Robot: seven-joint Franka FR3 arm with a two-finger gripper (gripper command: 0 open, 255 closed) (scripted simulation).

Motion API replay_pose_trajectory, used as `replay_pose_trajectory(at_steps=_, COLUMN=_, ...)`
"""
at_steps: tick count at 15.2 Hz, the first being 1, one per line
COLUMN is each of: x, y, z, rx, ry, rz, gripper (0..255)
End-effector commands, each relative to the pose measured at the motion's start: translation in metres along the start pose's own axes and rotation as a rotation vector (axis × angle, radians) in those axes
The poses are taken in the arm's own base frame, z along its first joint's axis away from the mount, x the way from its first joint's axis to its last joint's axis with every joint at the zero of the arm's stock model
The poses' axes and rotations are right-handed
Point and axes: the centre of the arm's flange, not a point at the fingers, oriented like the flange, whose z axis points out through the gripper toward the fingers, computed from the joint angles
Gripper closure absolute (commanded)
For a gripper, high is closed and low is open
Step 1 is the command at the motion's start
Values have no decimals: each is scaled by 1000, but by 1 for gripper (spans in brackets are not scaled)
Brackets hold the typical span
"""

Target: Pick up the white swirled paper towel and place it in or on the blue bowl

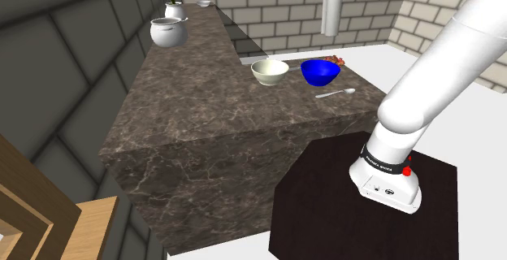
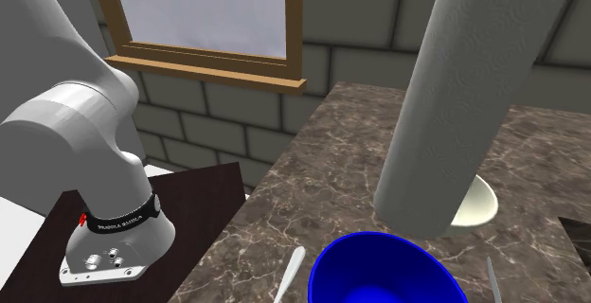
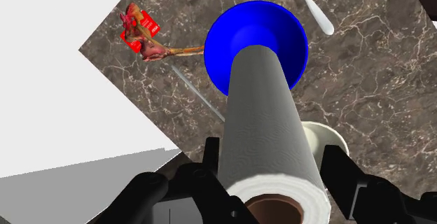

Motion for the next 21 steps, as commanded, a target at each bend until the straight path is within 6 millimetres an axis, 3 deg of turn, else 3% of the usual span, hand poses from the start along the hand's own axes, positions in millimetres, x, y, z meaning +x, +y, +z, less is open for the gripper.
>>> replay_pose_trajectory(at_steps=1, x=-2, y=6, z=6, rx=-1, ry=0, rz=-2, gripper=255)
replay_pose_trajectory(at_steps=21, x=-13, y=-1, z=110, rx=-1, ry=0, rz=-2, gripper=255)
